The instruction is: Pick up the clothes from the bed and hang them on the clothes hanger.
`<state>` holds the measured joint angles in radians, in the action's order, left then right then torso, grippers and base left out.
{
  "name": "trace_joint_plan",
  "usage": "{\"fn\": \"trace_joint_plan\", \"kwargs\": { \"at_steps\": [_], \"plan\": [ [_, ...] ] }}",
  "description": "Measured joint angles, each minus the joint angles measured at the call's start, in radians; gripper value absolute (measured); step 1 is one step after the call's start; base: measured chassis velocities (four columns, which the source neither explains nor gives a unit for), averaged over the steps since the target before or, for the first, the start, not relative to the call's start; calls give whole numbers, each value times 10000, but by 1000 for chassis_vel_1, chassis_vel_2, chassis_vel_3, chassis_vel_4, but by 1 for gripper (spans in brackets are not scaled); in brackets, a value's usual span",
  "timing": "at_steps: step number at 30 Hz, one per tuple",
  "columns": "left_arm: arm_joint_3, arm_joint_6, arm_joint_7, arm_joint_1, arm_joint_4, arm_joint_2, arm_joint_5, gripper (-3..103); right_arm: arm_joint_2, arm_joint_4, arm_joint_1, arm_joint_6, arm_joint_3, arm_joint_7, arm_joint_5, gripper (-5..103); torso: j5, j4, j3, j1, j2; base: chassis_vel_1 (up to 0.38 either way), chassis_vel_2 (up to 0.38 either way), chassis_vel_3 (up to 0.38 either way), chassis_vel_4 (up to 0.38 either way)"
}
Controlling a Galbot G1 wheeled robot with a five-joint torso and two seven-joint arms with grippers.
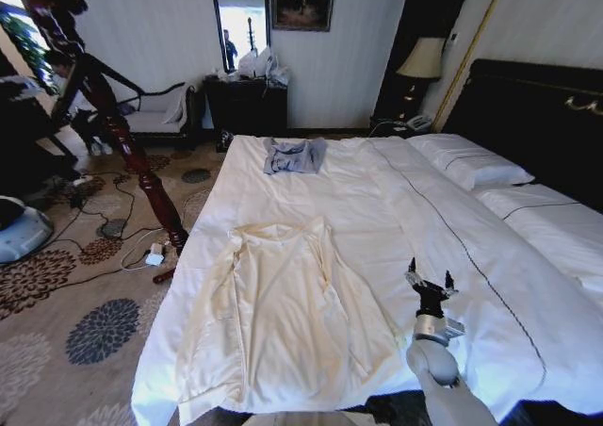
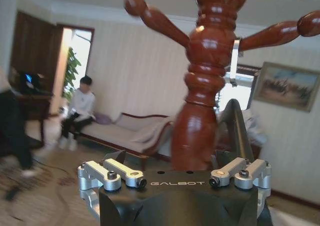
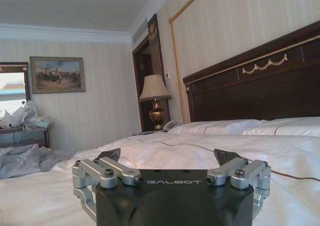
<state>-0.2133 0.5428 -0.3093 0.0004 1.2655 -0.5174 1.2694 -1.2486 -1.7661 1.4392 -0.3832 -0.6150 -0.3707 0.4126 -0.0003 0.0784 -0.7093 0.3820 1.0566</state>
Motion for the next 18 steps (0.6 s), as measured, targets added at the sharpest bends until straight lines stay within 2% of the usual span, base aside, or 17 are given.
{"fn": "trace_joint_plan", "kwargs": {
  "at_steps": [2, 8, 18],
  "plan": [
    [470, -245, 238, -605, -467, -420, 167, 100, -16, -54, 56, 2, -20, -5, -6, 100, 3, -4, 0, 1, 0, 0, 0, 0, 0],
    [982, -269, 561, -1255, -538, -903, 356, 100, 53, -117, 254, -58, -336, -7, 77, 100, 5, -8, 1, 0, 0, 0, 0, 0, 0],
    [1502, -99, 319, -1695, -661, -1317, 322, 100, 78, -90, 371, -205, -535, 5, 163, 100, 4, -8, 2, -1, 0, 0, 0, 0, 0]
  ]
}}
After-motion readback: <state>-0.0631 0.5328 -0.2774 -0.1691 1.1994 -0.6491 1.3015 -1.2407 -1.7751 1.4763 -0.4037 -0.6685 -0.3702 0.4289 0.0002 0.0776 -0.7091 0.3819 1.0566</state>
